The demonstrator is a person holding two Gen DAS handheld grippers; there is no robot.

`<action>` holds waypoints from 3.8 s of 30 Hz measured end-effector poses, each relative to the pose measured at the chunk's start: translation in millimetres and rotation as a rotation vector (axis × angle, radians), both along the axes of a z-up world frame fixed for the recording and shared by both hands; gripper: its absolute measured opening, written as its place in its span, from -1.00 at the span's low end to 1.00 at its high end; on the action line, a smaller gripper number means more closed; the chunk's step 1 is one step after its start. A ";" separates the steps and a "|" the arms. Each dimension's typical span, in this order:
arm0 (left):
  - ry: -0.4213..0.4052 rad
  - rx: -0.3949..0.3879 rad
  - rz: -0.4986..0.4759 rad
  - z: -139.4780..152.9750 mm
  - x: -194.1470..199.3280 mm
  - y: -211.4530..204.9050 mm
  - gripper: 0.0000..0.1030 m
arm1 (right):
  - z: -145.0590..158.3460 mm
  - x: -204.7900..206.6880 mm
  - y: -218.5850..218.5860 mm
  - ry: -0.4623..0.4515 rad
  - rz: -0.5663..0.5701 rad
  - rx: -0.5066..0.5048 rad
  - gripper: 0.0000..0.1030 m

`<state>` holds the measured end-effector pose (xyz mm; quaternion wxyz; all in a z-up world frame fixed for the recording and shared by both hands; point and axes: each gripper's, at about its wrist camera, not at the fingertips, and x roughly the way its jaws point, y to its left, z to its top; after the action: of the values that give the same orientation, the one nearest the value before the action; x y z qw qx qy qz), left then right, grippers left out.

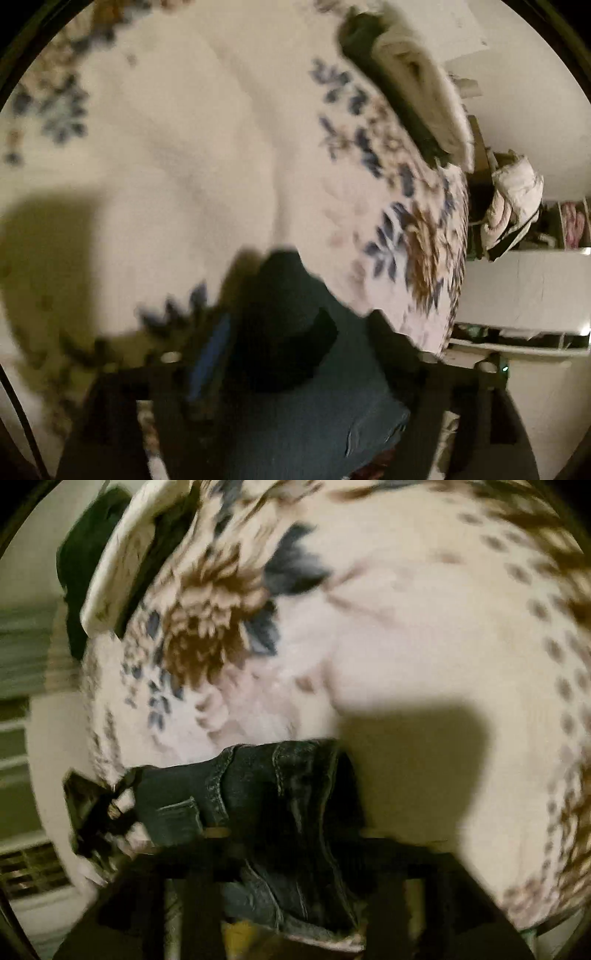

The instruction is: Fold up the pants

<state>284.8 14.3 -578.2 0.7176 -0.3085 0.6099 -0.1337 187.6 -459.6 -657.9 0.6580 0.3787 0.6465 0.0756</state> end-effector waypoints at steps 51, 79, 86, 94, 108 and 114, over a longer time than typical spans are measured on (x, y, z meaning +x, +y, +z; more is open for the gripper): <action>-0.120 -0.154 -0.129 54.3 -73.3 -17.2 -0.28 | 37.5 -55.6 86.2 -0.162 0.091 0.274 -0.13; -0.304 -0.230 -0.133 182.7 316.8 -50.7 -0.26 | 252.6 362.1 44.2 -0.358 0.110 0.222 -0.13; -0.093 -0.047 -0.064 68.9 373.4 -24.6 0.09 | 130.6 456.8 38.4 -0.126 0.117 0.032 0.51; -0.172 0.074 -0.117 53.4 345.1 -24.0 0.66 | 113.8 449.6 33.8 -0.123 0.092 -0.082 0.58; -0.323 0.665 -0.152 174.9 269.0 -97.4 0.86 | 230.0 370.0 114.9 -0.260 0.178 -0.748 0.90; -0.349 0.689 -0.114 216.6 249.3 -99.7 0.86 | 291.7 319.1 119.9 -0.301 0.140 -0.827 0.90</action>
<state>534.1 -85.4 -361.6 0.8636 0.0124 0.5038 -0.0112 506.7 -339.7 -366.3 0.8343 0.0239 0.5433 -0.0907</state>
